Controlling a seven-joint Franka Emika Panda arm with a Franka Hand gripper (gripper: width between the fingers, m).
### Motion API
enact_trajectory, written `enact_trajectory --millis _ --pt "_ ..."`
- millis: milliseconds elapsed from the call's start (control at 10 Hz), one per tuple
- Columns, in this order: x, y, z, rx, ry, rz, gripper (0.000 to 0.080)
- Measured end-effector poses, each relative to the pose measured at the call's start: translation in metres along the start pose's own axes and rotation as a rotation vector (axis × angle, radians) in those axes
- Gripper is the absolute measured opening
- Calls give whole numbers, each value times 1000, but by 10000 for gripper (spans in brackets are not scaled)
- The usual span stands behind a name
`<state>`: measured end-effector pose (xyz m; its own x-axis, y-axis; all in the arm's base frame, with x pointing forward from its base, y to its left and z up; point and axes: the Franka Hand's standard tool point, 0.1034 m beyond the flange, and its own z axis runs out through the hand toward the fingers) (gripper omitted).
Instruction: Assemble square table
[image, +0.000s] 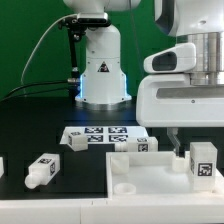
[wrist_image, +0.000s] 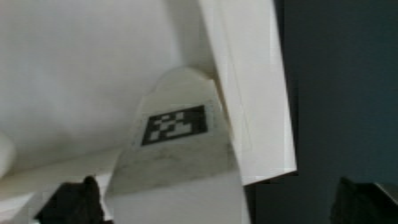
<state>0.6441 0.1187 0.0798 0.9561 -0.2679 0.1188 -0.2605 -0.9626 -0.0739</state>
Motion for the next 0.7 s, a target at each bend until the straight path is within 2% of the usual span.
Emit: enact_trajectory --millis 100,200,300,400,700 --pt "0 0 0 0 0 42 565" --pt "0 1 0 -1 0 51 430" --pt "0 1 0 -1 0 68 430" --pt "1 6 1 -7 -1 143 292" --pt "0 11 2 -17 13 578 291"
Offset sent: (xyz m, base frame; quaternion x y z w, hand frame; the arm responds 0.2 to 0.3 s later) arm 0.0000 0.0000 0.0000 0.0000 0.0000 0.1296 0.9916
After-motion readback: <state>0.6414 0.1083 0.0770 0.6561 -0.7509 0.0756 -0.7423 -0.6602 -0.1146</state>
